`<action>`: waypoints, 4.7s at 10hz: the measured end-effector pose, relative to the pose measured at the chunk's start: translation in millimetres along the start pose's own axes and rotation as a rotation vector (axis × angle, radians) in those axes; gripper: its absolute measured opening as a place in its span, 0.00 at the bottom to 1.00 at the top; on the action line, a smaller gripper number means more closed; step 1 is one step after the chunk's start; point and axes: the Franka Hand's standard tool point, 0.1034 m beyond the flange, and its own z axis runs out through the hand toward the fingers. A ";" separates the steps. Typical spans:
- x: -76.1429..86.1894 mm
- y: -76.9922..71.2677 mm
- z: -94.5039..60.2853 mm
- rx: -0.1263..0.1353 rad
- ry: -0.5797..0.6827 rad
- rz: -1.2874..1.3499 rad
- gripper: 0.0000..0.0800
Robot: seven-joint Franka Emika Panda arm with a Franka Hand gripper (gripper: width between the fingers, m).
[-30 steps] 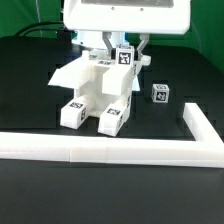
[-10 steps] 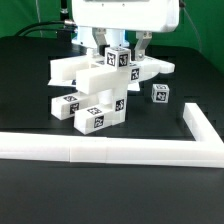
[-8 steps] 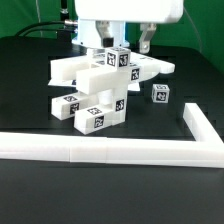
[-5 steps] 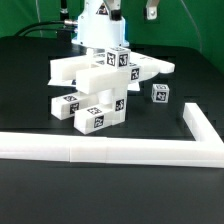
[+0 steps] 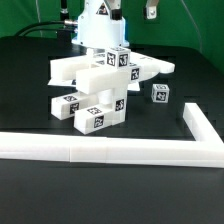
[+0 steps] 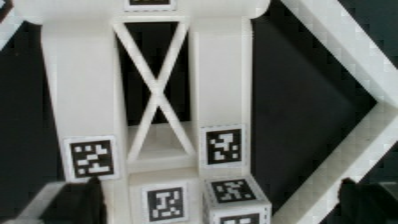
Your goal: Assemble chair
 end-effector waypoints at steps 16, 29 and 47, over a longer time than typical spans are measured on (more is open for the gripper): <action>-98.6 3.6 62.4 -0.100 0.045 0.000 0.81; -93.0 12.8 92.2 -0.123 0.051 -0.554 0.81; -1.6 12.0 28.5 -0.067 -0.053 -0.783 0.81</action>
Offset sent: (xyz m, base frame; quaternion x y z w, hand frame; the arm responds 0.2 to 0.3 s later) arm -0.0722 0.0469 -0.0235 -0.0354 0.0708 0.0062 0.9968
